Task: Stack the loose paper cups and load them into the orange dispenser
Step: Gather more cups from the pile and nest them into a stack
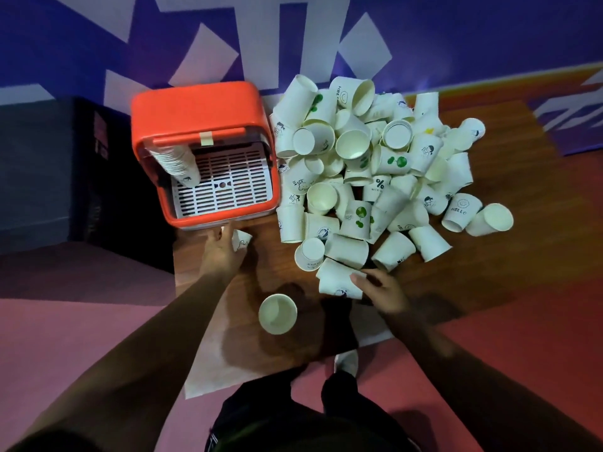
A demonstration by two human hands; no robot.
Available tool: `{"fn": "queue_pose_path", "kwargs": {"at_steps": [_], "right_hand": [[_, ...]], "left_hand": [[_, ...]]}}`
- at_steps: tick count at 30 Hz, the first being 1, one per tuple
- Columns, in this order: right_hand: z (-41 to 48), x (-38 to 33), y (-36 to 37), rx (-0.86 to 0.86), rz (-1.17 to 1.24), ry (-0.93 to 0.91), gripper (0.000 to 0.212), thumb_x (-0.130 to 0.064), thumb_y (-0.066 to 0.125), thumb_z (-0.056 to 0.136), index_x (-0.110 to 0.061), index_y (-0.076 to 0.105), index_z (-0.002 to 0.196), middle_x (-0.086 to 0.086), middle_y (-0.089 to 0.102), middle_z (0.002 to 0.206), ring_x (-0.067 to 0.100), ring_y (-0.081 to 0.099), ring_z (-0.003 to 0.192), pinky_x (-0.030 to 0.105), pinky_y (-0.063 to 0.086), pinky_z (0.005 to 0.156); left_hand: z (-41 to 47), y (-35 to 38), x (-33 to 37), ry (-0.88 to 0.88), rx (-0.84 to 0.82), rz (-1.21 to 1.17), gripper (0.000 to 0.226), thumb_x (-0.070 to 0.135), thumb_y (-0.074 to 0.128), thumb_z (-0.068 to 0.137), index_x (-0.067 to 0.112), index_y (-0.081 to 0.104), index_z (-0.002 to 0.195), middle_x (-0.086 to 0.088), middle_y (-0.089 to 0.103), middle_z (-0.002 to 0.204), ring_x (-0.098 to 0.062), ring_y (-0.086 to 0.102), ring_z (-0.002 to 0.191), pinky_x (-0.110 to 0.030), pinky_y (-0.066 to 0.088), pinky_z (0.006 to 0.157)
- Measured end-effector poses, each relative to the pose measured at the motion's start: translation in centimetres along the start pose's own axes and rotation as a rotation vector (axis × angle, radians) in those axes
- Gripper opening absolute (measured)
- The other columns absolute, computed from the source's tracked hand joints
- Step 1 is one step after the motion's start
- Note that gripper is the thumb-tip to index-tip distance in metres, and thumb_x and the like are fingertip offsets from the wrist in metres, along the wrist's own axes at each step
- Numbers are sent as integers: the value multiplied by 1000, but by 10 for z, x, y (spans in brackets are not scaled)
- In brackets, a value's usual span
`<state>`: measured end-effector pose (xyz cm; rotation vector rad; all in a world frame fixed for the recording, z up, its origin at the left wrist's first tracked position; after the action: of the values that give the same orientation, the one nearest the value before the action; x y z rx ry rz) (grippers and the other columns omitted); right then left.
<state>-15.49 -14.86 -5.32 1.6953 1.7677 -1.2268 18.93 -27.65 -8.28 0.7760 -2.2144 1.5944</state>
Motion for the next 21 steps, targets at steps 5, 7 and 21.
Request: {"fn": "queue_pose_path", "kwargs": {"at_steps": [5,7,21], "right_hand": [[1,19,0,-55,341,192,31,-26,69,89,-1,68,107,20,72,103,36,69,97,46,55,84],[1,18,-1,-55,388,229,33,-24,66,91,2,64,111,24,70,106,36,68,93,39,55,74],[-15,-13,9,-196,578,289,51,-29,68,82,-13,56,129,11,71,114,29,67,105,42,53,79]], "left_hand": [[-12,-8,4,-11,16,-90,59,23,74,85,18,44,135,-19,45,138,-39,41,130,-50,41,104],[-22,-19,11,14,9,-258,66,26,79,79,24,44,135,-12,49,136,-32,45,128,-51,44,105],[-158,-24,42,245,-265,-468,71,22,82,82,35,41,139,7,40,122,7,43,116,-3,35,93]]}}
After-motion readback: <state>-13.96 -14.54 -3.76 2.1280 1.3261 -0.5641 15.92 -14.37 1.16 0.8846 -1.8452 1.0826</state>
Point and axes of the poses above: each hand's wrist, its own z-axis towards the middle knuckle, its own y-axis out of the palm, x = y × z, the point moved 7 cm from there along z, towards the middle knuckle
